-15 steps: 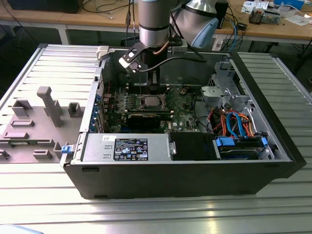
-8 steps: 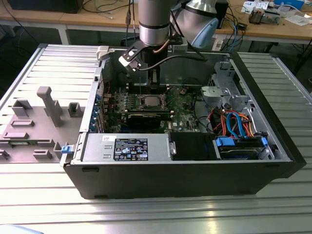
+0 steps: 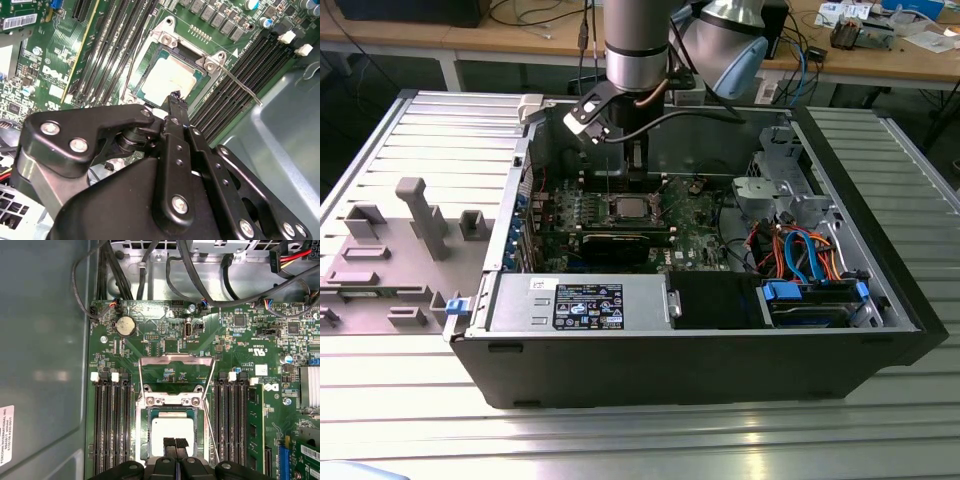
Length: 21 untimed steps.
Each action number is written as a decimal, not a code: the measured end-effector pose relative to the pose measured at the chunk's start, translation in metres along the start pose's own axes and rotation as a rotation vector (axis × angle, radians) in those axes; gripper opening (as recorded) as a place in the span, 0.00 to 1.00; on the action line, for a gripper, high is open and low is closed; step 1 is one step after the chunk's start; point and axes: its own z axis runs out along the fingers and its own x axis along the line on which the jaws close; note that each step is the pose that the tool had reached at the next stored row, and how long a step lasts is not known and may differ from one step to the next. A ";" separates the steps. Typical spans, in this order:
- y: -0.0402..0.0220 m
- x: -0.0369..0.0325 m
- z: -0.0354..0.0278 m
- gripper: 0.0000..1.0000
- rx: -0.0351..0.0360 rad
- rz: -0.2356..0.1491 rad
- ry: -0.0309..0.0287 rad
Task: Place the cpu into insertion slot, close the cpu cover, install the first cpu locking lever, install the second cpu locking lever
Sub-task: 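Close the cpu cover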
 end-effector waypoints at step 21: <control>0.0002 -0.0001 -0.0046 0.11 0.0002 0.000 -0.0003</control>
